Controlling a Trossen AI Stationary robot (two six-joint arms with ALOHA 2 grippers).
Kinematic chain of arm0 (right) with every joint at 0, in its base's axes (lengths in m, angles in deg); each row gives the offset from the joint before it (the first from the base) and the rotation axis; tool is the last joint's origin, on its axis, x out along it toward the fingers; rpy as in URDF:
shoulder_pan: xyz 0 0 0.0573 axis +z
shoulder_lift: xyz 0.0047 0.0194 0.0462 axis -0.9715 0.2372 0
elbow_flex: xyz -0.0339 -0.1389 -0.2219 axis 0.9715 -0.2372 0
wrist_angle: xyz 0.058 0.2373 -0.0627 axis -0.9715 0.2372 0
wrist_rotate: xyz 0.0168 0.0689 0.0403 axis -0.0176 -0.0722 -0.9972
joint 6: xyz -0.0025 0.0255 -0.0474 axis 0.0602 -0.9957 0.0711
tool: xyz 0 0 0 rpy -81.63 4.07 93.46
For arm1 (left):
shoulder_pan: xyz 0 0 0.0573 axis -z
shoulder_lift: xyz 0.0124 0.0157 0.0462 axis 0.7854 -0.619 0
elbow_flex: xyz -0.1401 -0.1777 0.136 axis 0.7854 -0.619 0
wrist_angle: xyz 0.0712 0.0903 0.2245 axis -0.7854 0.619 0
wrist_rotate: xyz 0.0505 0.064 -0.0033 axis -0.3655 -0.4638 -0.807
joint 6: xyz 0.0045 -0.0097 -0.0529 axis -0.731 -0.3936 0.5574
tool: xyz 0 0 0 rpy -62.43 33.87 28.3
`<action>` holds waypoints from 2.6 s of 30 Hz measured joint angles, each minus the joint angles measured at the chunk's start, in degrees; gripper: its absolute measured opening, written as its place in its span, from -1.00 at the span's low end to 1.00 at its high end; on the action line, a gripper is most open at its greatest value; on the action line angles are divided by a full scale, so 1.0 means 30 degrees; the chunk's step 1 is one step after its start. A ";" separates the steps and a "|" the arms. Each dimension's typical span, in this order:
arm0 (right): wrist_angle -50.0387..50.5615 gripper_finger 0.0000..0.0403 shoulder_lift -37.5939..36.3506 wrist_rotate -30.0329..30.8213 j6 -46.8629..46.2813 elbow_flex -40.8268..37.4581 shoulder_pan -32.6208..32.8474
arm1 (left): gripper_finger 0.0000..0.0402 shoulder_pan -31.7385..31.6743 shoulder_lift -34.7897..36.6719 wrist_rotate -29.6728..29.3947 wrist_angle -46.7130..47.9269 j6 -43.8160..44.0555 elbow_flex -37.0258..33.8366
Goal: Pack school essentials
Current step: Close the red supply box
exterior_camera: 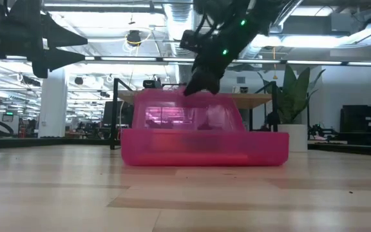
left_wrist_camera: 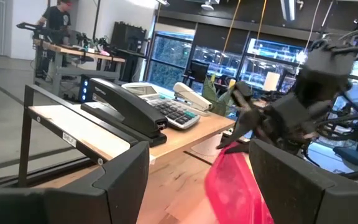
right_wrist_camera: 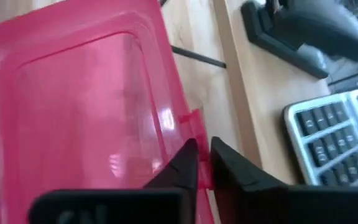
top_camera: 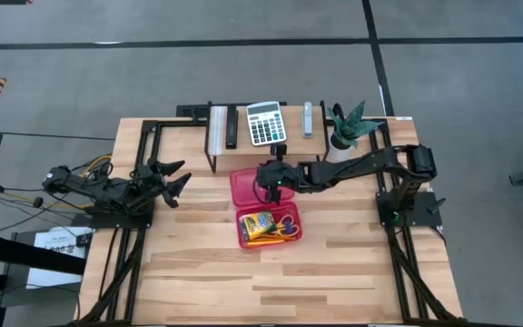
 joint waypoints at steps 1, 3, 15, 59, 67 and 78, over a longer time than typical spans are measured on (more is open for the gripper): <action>0.0039 -0.82 -0.0086 0.0047 0.0033 0.0062 0.0226 | 0.31 0.0000 0.0000 0.0006 0.0000 0.0000 0.0000; 0.0672 -0.92 -0.0275 0.0116 -0.0055 0.0374 0.0765 | 0.31 0.0000 0.0000 0.0006 -0.0046 0.0007 0.0000; 0.1947 -0.84 -0.0744 0.1162 -0.2665 0.1180 0.4628 | 0.31 0.0000 0.0007 -0.0008 -0.0071 0.0280 0.0007; -0.3775 -0.85 0.0896 0.2793 -0.7457 0.1195 1.4326 | 0.31 0.0000 0.0007 0.2615 -0.1770 0.4160 0.0007; -0.3601 -0.85 0.1270 -0.0529 -1.2722 0.1213 1.4421 | 0.31 0.0000 0.0007 0.3845 -0.2713 0.5875 0.0007; -0.5131 -0.82 0.2895 -0.2236 -1.4894 0.1160 1.4316 | 0.31 0.0000 -0.0290 0.4640 -0.3496 0.6193 -0.0007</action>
